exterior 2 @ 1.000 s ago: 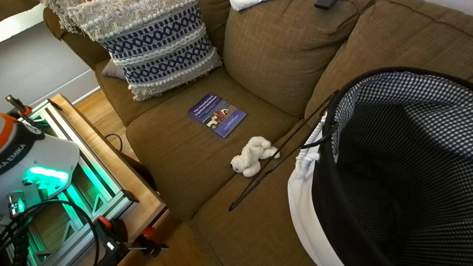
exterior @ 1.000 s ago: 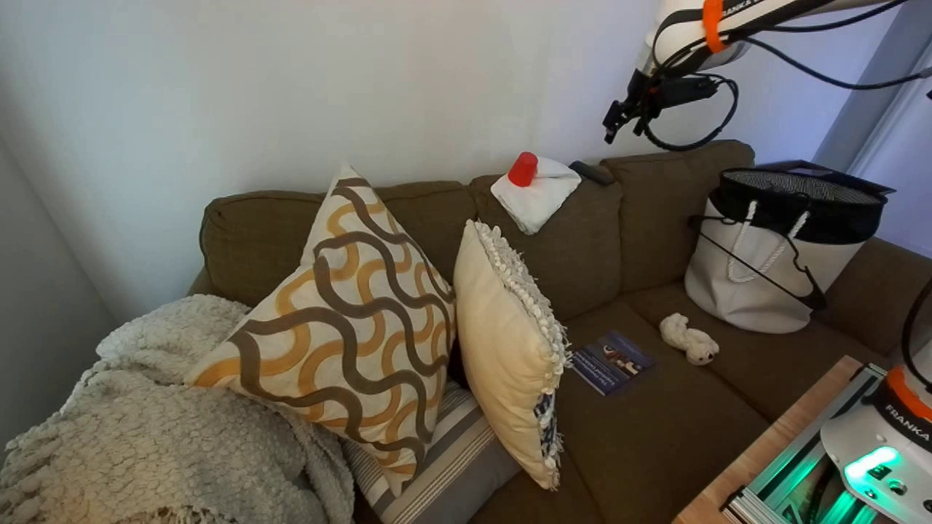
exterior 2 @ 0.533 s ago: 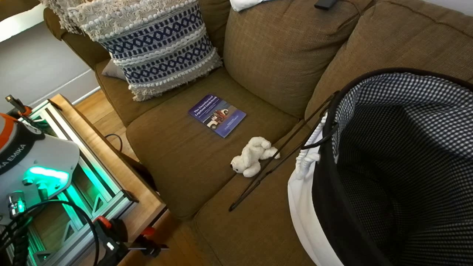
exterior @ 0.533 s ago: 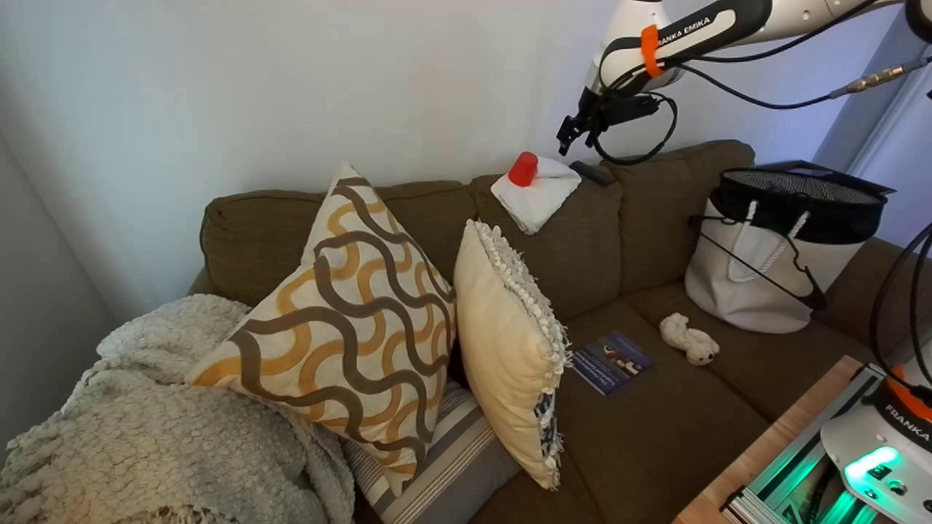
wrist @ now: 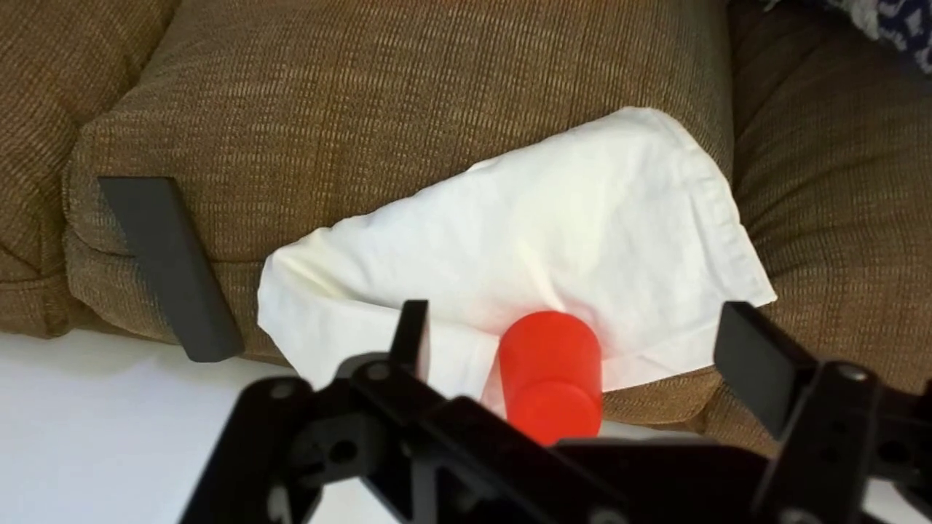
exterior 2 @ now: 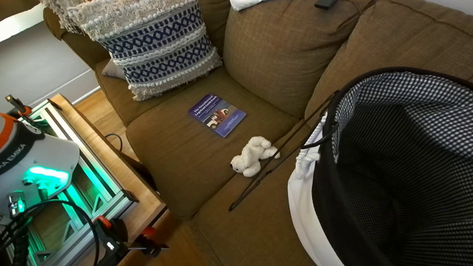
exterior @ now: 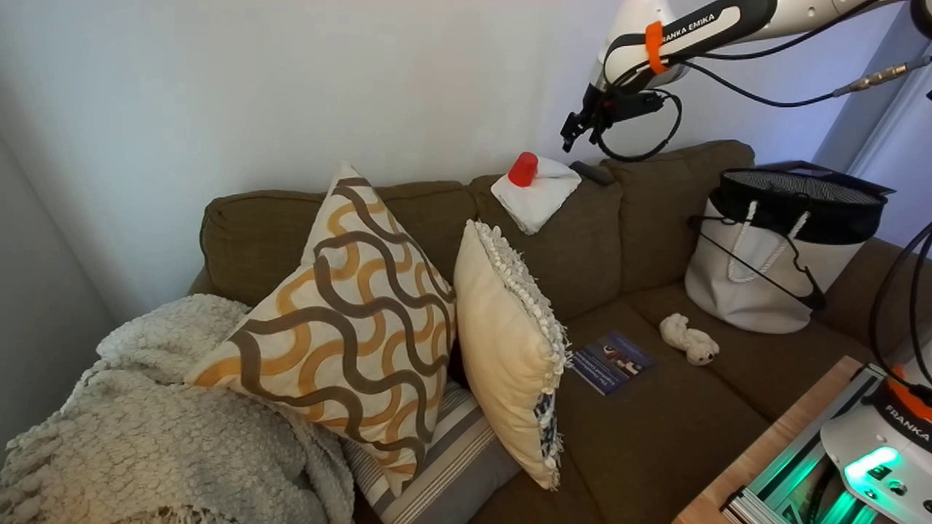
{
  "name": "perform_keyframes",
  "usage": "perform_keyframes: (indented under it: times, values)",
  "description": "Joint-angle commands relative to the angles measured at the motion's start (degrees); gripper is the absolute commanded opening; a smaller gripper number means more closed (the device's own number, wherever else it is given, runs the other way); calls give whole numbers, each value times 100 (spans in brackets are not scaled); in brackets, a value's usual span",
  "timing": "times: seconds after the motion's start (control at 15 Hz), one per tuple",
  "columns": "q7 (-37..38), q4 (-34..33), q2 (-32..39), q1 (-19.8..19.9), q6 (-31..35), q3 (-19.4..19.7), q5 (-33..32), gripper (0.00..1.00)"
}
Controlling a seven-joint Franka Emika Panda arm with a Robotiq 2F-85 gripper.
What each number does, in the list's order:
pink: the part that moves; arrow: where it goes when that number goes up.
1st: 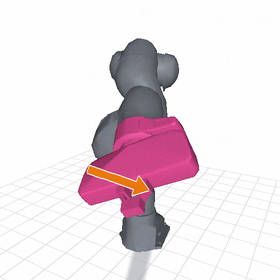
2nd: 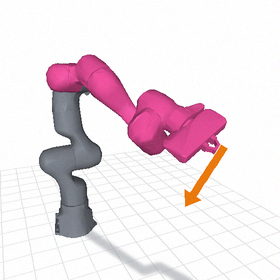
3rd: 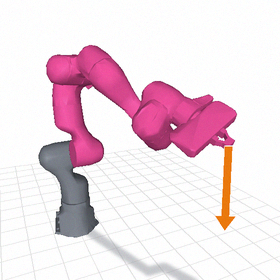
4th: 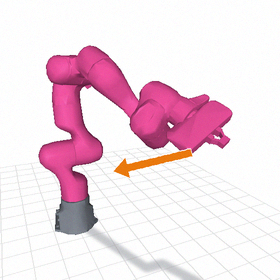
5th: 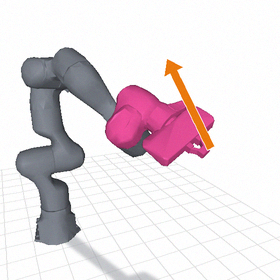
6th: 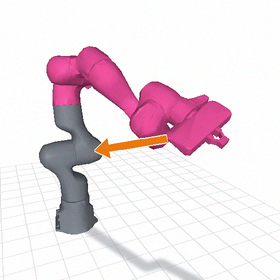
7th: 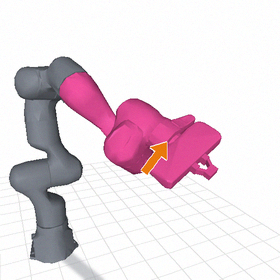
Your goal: Move the cup to the sofa middle seat
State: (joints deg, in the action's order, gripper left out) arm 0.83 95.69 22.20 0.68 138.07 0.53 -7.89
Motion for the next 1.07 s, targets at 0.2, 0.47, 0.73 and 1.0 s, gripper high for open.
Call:
perform_keyframes:
  times: [0.2,0.47,0.73,1.0]
  values:
    - [-20,-4,0,-45,-12,51,32,100]
    - [-148,-81,97,-10,92,-1,102,100]
    - [-490,-479,441,81,118,-134,323,100]
    - [-864,-1196,1055,199,-85,-171,540,100]
